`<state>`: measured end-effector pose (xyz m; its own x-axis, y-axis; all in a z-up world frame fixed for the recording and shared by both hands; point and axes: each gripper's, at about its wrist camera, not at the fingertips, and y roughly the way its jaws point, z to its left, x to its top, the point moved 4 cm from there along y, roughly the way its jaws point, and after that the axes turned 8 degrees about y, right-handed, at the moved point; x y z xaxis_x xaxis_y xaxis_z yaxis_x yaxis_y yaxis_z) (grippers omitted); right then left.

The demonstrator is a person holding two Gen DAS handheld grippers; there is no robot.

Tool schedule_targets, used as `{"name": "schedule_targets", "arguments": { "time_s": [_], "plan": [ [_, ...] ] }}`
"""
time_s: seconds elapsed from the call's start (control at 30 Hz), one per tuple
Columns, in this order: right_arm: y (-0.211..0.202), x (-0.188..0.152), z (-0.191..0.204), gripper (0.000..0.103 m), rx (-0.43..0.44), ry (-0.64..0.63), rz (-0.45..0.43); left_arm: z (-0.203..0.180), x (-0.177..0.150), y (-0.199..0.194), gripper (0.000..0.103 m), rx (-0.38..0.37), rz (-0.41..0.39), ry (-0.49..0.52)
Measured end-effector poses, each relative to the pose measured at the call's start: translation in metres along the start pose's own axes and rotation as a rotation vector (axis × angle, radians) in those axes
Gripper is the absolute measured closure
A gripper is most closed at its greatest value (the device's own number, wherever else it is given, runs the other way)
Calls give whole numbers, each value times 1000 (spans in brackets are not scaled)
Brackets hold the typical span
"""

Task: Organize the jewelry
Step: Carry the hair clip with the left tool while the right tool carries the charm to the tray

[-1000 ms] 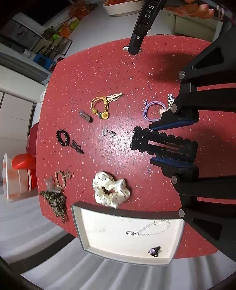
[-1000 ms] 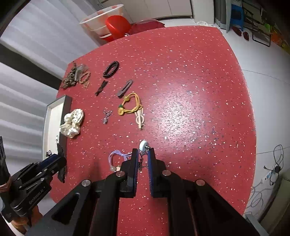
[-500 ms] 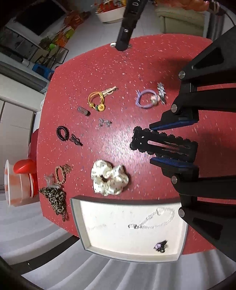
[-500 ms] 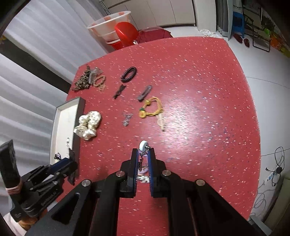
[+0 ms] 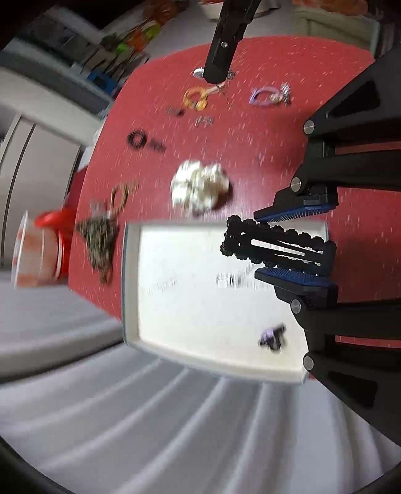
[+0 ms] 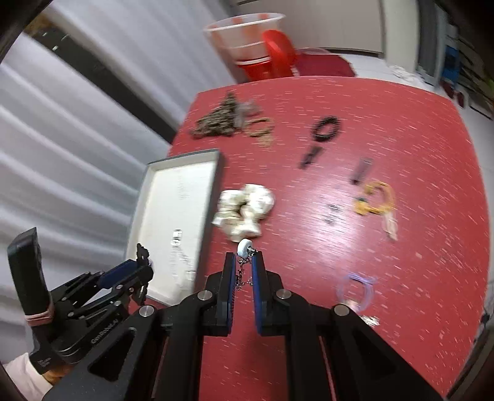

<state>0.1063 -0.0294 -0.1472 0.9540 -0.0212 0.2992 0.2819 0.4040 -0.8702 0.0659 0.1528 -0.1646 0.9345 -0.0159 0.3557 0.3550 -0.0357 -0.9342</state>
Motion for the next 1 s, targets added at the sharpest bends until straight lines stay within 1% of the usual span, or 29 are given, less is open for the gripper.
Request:
{"name": "schedule_targets", "arguments": {
  "time_s": [0.1,0.27,0.47,0.6,0.73,1.0],
  "plan": [
    [23,4,31,92,16,-65,24,27,-3,8,71,25,7,-44],
    [56,6,67,92,44,-124,59,65,-3,24,71,52,9,-92],
    [95,10,94,92,69,-144,93,90,5,49,71,66,8,-114],
    [123,16,102,92,66,-125,123,97,8,68,71,83,18,-105],
    [152,19,104,92,41,-116,155,104,6,87,71,83,45,-118],
    [190,18,99,92,-9,-96,191,105,1,112,71,93,81,-116]
  ]
}}
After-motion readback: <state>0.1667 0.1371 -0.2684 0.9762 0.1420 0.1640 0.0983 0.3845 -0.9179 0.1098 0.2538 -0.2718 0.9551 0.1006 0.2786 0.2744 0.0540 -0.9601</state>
